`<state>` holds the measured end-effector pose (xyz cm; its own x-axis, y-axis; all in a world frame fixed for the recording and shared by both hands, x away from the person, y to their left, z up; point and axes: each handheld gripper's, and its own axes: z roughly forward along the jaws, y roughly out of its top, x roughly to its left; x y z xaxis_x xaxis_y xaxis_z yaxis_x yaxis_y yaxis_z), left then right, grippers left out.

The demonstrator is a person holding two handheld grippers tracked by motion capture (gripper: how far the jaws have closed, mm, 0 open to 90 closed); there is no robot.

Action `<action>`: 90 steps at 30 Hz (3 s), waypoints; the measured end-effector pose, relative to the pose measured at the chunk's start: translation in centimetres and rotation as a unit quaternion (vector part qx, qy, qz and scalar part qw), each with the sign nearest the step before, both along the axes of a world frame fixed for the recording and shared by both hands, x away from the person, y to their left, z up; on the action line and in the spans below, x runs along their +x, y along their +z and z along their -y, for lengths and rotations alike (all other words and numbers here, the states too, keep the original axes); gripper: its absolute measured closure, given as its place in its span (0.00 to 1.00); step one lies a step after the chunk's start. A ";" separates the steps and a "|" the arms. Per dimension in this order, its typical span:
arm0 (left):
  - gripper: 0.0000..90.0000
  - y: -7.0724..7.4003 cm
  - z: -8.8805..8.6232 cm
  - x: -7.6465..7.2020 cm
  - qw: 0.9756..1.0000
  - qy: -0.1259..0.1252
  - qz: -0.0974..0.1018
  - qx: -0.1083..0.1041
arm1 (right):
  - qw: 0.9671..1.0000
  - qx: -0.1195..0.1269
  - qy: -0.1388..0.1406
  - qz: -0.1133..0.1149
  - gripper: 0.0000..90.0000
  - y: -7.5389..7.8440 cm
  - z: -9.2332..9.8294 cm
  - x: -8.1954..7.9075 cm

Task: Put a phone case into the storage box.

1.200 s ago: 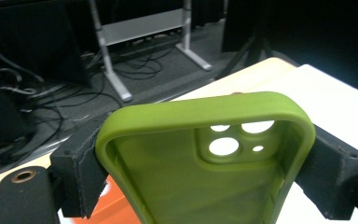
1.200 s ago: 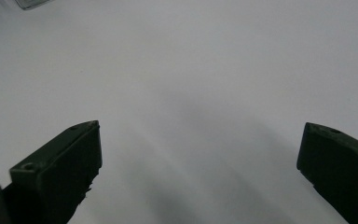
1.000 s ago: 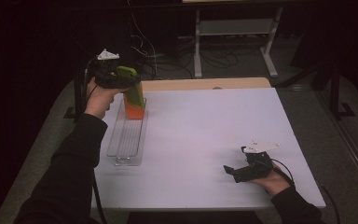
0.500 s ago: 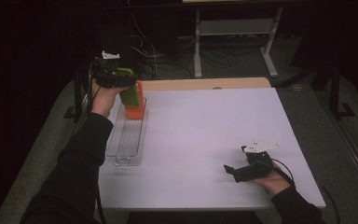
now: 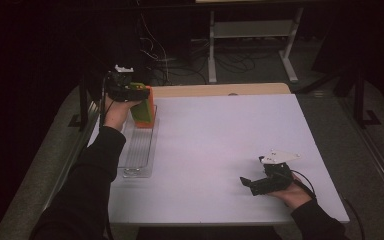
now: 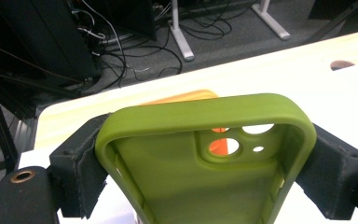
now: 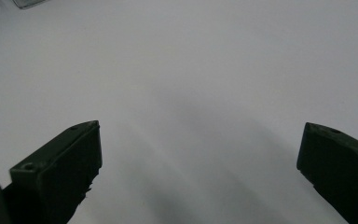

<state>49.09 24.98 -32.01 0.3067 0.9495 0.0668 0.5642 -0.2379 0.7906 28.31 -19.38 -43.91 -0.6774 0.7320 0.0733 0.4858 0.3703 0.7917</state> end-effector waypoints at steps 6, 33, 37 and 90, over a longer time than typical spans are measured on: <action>0.15 -1.2 -0.1 0.1 1.000 0.001 -0.010 0.002 | 1.000 0.000 -0.001 -0.001 0.00 0.0 0.0 0.0; 0.14 -3.8 0.2 0.7 1.000 0.004 -0.012 0.006 | 1.000 -0.002 0.001 0.001 0.00 0.0 0.0 0.0; 0.14 -3.9 0.3 0.9 1.000 -0.001 -0.012 0.003 | 1.000 -0.001 0.001 0.002 0.00 0.0 0.0 0.0; 0.00 -0.8 -0.4 -4.9 0.977 -0.201 -0.023 -0.073 | 1.000 -0.002 0.001 0.002 0.00 0.0 0.0 0.0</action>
